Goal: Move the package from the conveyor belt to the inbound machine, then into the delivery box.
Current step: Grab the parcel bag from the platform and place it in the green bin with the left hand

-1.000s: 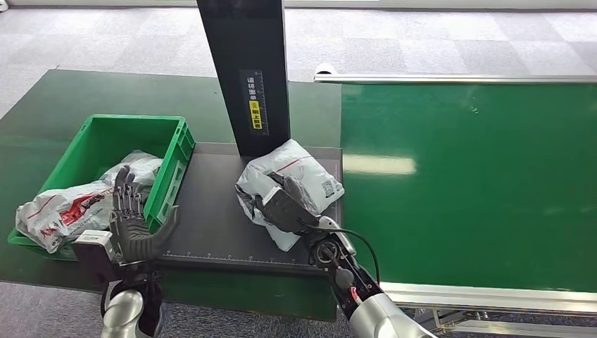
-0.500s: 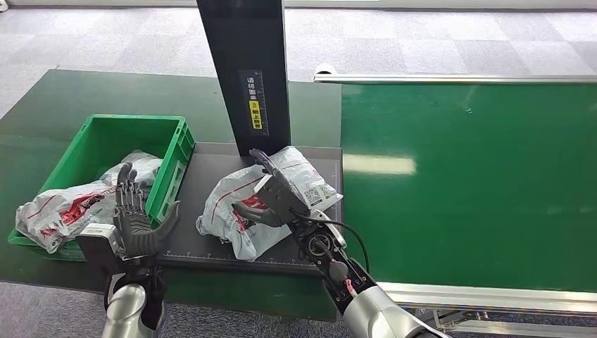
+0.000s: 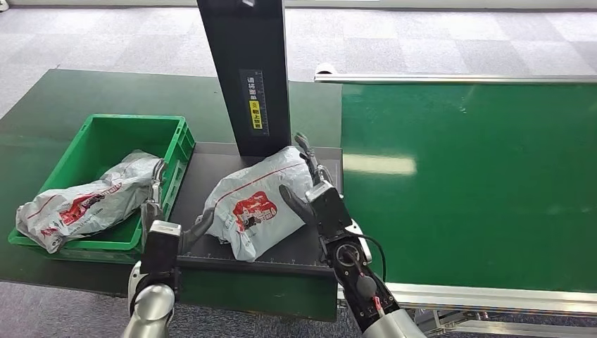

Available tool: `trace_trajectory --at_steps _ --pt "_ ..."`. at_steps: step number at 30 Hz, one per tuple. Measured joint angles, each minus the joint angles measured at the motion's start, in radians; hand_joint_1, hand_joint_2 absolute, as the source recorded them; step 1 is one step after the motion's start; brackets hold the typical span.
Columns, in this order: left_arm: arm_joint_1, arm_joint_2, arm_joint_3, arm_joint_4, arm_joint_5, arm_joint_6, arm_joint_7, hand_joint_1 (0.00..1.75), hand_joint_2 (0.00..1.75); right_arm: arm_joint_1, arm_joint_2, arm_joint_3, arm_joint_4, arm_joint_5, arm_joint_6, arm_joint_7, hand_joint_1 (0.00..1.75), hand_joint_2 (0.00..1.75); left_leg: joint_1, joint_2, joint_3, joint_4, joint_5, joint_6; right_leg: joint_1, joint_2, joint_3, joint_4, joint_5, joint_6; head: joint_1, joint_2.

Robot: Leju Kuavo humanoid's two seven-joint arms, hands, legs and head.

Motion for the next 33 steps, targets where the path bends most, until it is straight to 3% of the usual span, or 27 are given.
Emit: trace_trajectory --at_steps 4,14,18,24,26,28,30,33 --pt "-0.061 -0.009 -0.044 0.146 -0.13 0.097 0.019 0.0 1.75 0.096 -0.026 -0.011 -0.145 -0.01 -0.021 -0.044 0.0 1.75 0.0 0.0 0.0 0.0 0.0 0.0 0.0 0.0 0.0 0.0 0.0 0.0 0.0 0.0" --pt "-0.228 -0.054 -0.081 0.493 -0.226 0.188 0.049 0.0 1.75 0.226 -0.051 -0.037 -0.314 -0.033 -0.016 -0.079 0.0 1.75 0.0 0.0 0.0 0.0 0.0 0.0 0.0 0.0 0.001 0.0 0.0 0.0 0.0 0.0" --pt "-0.296 -0.063 -0.087 0.613 -0.287 0.226 0.103 0.0 1.75 0.257 -0.053 -0.037 -0.342 -0.027 -0.015 -0.066 0.0 1.75 0.0 0.0 0.0 0.0 0.0 0.0 0.0 0.0 0.001 0.0 0.0 0.0 0.0 0.0" --pt "-0.388 -0.064 -0.129 0.763 -0.454 0.244 0.258 0.04 1.75 0.295 -0.059 -0.036 -0.36 -0.036 -0.014 -0.065 0.0 1.75 0.0 0.0 0.0 0.0 0.0 0.0 0.0 0.0 0.001 0.0 0.0 0.0 0.0 0.0" --pt "-0.412 -0.064 -0.152 0.797 -0.511 0.224 0.309 0.57 1.75 0.297 -0.06 -0.036 -0.364 -0.038 -0.012 -0.065 0.0 1.75 0.0 -0.001 0.001 0.0 0.0 0.0 0.0 0.0 0.002 0.0 0.0 0.0 0.0 0.0" --pt "-0.433 -0.064 -0.174 0.823 -0.554 0.2 0.346 1.34 1.75 0.297 -0.06 -0.036 -0.365 -0.042 -0.009 -0.064 0.0 1.75 0.0 -0.001 0.001 0.0 0.0 0.0 0.0 -0.001 0.003 0.0 0.0 0.0 0.0 0.0" --pt "-0.447 -0.064 -0.194 0.843 -0.581 0.179 0.37 1.68 1.75 0.297 -0.061 -0.037 -0.366 -0.045 -0.006 -0.061 0.0 1.75 0.0 -0.002 0.002 0.0 0.001 0.001 0.0 -0.003 0.004 0.0 0.0 0.0 0.0 0.0" --pt "-0.465 -0.064 -0.22 0.87 -0.606 0.164 0.397 1.75 1.75 0.296 -0.061 -0.037 -0.366 -0.05 0.002 -0.055 0.0 1.75 0.0 -0.004 0.003 0.0 0.001 0.001 0.0 -0.004 0.006 0.0 0.0 0.0 0.0 0.0"
